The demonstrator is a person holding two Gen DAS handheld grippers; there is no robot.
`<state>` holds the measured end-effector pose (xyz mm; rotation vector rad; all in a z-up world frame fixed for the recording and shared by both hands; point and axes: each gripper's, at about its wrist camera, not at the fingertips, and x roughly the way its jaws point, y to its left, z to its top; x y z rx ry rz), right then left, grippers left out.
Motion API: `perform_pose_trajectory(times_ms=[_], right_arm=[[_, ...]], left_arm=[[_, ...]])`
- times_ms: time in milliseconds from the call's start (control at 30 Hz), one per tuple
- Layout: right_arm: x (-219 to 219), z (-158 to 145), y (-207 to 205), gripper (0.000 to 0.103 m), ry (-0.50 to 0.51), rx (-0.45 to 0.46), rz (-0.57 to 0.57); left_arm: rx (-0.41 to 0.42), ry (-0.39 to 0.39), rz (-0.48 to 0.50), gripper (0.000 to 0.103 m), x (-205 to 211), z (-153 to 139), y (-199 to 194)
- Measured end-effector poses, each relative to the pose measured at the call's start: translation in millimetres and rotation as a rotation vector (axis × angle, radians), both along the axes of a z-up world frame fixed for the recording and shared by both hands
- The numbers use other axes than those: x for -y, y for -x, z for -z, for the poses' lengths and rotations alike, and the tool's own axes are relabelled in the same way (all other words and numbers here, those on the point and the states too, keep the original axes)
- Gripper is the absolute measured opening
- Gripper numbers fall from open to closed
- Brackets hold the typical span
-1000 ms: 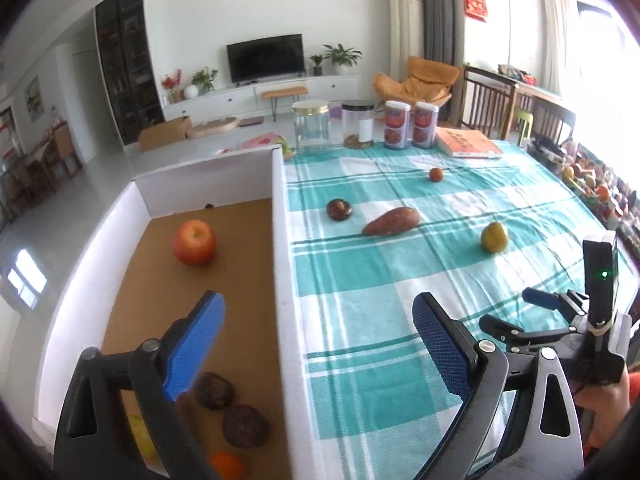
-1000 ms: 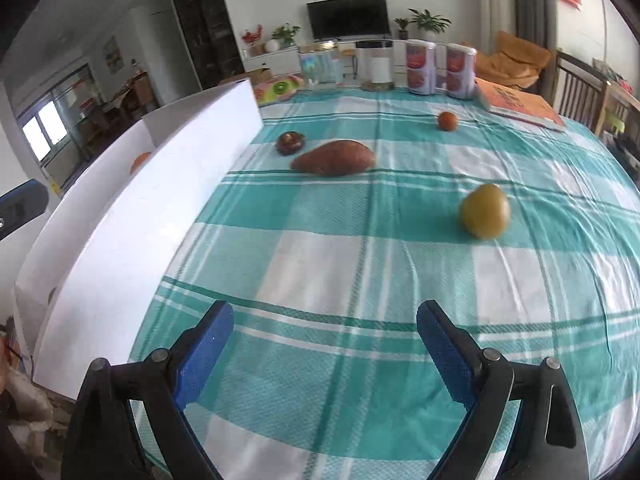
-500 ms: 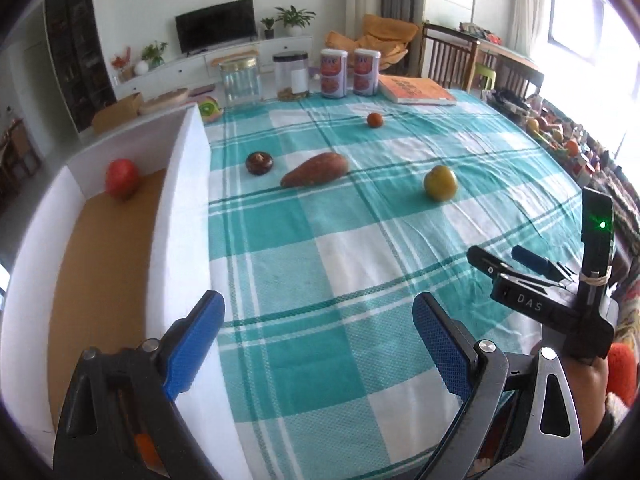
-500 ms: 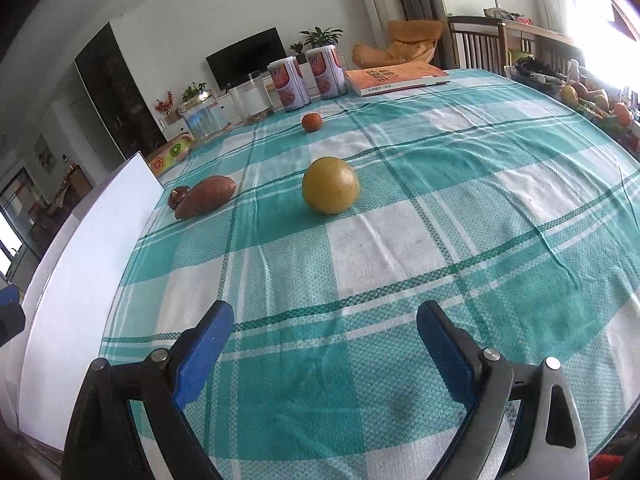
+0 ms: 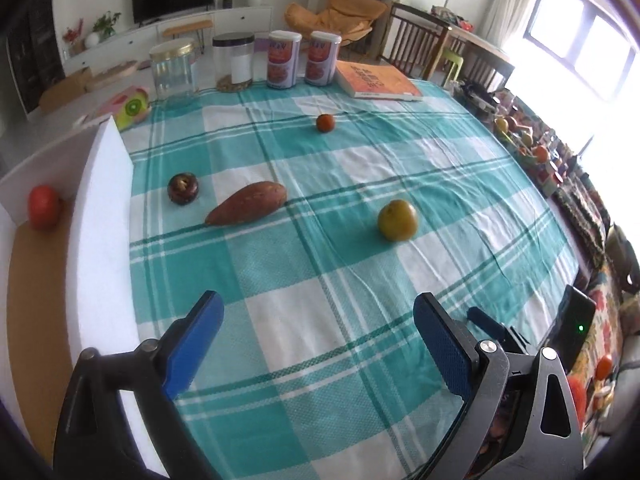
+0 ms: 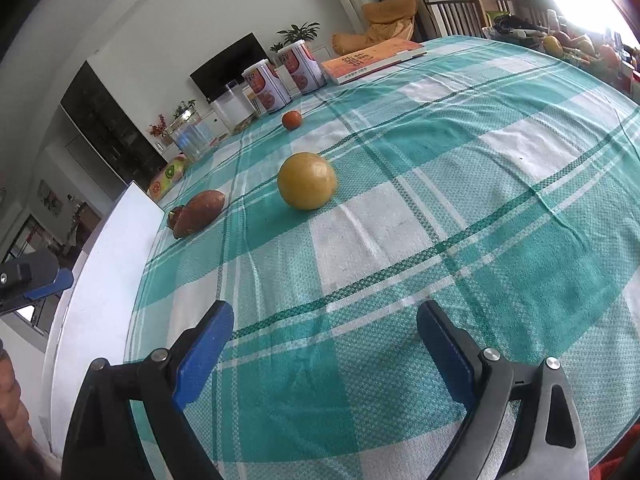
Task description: Organize fruits
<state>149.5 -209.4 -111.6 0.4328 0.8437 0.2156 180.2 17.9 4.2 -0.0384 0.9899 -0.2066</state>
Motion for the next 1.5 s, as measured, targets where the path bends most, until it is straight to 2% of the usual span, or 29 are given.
perform_pose_trajectory(times_ms=[300,367,567,633,667,767,867,933,1000,1200,1333,1433,1500], right_arm=[[4,-1,2,0.093,-0.034,0.001,0.004],[5,0,1,0.093,-0.038,-0.001,0.006],[5,2,0,0.093,-0.041,-0.008,0.008],[5,2,-1,0.093,-0.041,-0.009,0.008],[5,2,-1,0.093,-0.042,-0.01,0.008],[5,3,-2,0.093,-0.044,-0.011,0.01],[5,3,-2,0.094,-0.044,-0.011,0.009],[5,3,-2,0.094,-0.047,-0.01,0.01],[6,3,-2,0.094,-0.052,-0.01,0.012],[8,4,-3,0.094,-0.062,-0.01,0.018],[8,3,-2,0.094,-0.063,-0.009,0.019],[9,3,-1,0.094,-0.067,-0.008,0.021],[10,2,0,0.094,-0.066,-0.009,0.024]], left_arm=[[0.099,-0.305,0.052,0.097,25,49,-107],[0.107,-0.332,0.044,0.097,18,58,-124],[-0.038,-0.222,0.099,0.095,-2,90,-145],[-0.062,-0.174,0.157,0.086,-1,91,-138],[-0.08,-0.167,0.182,0.075,-1,91,-135],[-0.078,-0.208,0.215,0.068,0,87,-130],[-0.086,-0.23,0.184,0.067,-3,93,-135],[-0.088,-0.274,0.181,0.067,0,103,-139],[-0.055,-0.318,0.193,0.062,5,107,-137],[-0.069,-0.319,0.126,0.058,4,102,-125],[-0.148,-0.243,-0.002,0.058,-2,94,-94],[-0.255,-0.093,-0.079,0.058,-10,96,-63],[-0.301,-0.05,-0.081,0.057,-8,104,-45]])
